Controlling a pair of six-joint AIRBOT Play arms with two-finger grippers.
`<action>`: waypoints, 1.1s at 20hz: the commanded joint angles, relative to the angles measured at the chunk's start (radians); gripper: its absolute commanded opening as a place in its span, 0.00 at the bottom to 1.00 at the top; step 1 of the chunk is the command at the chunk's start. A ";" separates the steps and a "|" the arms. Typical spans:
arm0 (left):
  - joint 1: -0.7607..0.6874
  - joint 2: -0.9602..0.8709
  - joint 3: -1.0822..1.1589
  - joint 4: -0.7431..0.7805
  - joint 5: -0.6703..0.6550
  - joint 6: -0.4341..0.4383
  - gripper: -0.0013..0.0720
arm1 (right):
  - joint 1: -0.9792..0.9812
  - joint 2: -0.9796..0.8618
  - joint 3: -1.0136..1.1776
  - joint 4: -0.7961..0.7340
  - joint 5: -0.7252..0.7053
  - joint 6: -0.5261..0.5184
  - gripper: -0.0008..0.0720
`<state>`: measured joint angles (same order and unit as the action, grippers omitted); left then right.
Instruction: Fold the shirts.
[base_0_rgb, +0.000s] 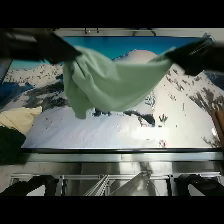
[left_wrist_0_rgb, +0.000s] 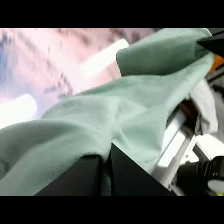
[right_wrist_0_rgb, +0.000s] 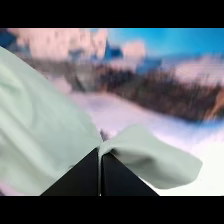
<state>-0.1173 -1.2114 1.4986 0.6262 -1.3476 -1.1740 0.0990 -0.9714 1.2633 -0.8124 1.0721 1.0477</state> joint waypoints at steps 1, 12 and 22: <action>-0.049 -0.063 -0.239 0.047 0.021 0.016 0.41 | 0.000 -0.128 -0.165 -0.062 -0.008 0.042 0.04; 0.207 -0.300 -0.327 0.064 -0.309 -0.013 0.99 | -0.074 -0.235 -0.271 -0.403 0.124 0.314 0.70; 0.237 -0.328 -0.649 0.063 -0.027 0.074 0.99 | -0.074 -0.435 -0.425 -0.061 -0.034 0.162 0.70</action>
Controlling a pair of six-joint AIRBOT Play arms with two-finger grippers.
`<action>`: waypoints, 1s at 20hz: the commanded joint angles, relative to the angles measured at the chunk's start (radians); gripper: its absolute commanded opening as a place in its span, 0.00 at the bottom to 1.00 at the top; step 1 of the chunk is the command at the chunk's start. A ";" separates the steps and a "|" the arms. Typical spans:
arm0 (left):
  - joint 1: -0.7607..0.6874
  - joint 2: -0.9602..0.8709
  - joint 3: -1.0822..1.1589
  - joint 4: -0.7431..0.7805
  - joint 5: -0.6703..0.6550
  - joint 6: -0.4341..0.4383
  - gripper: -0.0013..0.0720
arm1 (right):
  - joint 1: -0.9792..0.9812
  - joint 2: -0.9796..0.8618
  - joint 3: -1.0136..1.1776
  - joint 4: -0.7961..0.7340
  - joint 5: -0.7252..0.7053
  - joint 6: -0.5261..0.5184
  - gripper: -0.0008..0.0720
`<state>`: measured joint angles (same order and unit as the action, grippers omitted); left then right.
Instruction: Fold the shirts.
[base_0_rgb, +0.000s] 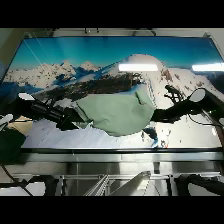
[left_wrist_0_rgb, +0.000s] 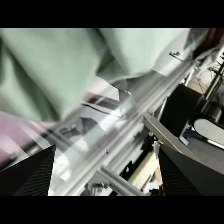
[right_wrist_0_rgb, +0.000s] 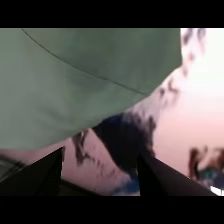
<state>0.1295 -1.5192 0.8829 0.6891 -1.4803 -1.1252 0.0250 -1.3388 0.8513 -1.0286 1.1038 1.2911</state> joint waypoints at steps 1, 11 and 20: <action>-0.021 -0.040 -0.015 0.000 0.124 0.026 0.99 | 0.000 -0.094 -0.013 0.177 -0.087 -0.093 0.70; -0.062 -0.135 0.317 0.001 0.029 0.010 0.02 | -0.062 -0.066 0.211 0.315 0.035 -0.295 0.04; 0.173 0.456 0.724 0.001 -0.010 -0.043 0.05 | -0.431 0.409 0.555 0.480 0.093 -0.275 0.04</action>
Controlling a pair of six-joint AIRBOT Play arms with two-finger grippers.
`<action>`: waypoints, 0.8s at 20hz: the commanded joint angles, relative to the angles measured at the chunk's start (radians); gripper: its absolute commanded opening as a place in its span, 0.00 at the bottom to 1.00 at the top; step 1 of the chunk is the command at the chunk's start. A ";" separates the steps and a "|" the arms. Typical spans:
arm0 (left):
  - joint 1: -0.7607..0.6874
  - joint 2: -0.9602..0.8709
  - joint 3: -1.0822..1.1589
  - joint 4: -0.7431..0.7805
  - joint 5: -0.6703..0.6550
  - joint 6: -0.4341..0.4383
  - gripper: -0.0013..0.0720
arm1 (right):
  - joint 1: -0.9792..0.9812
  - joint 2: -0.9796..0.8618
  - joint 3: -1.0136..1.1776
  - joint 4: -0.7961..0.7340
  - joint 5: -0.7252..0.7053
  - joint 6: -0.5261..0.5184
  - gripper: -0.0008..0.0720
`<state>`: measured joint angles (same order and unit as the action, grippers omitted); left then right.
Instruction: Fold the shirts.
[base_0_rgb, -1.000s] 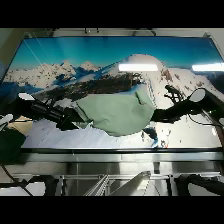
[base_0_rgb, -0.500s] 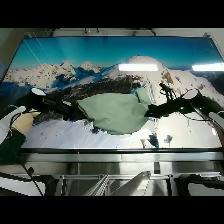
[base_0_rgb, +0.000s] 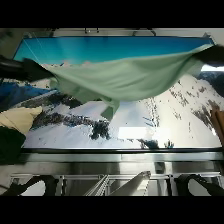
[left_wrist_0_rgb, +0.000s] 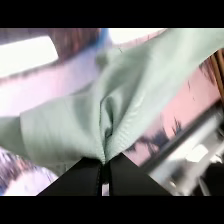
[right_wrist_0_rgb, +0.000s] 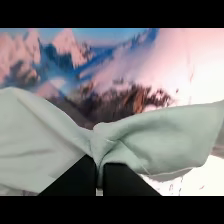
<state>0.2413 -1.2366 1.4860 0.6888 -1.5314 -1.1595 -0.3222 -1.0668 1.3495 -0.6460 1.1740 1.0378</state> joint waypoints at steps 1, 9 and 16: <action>0.071 0.218 0.149 0.001 0.059 -0.007 0.05 | -0.082 0.182 0.057 0.114 0.026 -0.031 0.04; 0.075 0.409 0.179 0.182 0.106 0.019 0.05 | -0.072 0.319 0.057 0.135 -0.096 -0.103 0.04; 0.075 0.190 -0.079 0.181 0.084 0.049 0.06 | 0.074 -0.097 0.056 0.122 -0.085 -0.103 0.04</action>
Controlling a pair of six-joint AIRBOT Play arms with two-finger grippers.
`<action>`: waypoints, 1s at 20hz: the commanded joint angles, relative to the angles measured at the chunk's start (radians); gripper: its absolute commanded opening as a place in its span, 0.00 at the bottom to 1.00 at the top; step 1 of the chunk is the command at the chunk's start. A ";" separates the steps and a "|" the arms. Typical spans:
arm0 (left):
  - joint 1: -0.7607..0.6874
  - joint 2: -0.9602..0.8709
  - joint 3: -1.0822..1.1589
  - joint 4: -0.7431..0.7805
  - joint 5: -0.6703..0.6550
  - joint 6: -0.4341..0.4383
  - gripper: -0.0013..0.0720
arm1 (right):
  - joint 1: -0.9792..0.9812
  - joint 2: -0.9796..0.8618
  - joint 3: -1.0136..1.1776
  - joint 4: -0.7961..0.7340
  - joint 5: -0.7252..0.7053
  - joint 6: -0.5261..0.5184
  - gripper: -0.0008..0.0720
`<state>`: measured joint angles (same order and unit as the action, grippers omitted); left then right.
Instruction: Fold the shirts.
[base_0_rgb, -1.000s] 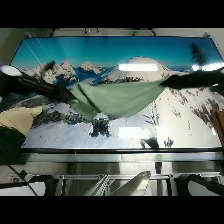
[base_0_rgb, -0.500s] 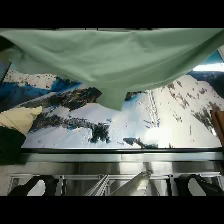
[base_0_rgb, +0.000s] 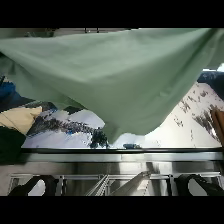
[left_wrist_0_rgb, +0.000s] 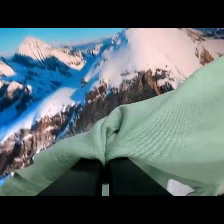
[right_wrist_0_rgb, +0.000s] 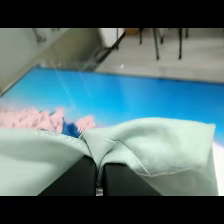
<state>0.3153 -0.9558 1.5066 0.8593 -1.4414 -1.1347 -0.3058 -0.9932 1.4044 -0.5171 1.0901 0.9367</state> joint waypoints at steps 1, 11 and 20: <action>0.001 -0.139 -0.142 0.011 -0.003 0.038 0.09 | 0.075 -0.251 0.001 -0.006 -0.002 -0.002 0.04; 0.158 -0.536 -0.072 0.016 -0.198 0.003 0.99 | -0.027 -0.528 0.000 -0.083 0.207 0.055 0.80; 0.171 -0.525 -0.397 0.244 -0.138 -0.016 0.97 | -0.054 -0.153 -0.685 -0.291 0.262 0.284 0.61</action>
<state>0.4866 -1.4776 1.2030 1.0382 -1.6180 -1.1446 -0.3553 -1.2778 0.9543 -0.7280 1.4078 1.1015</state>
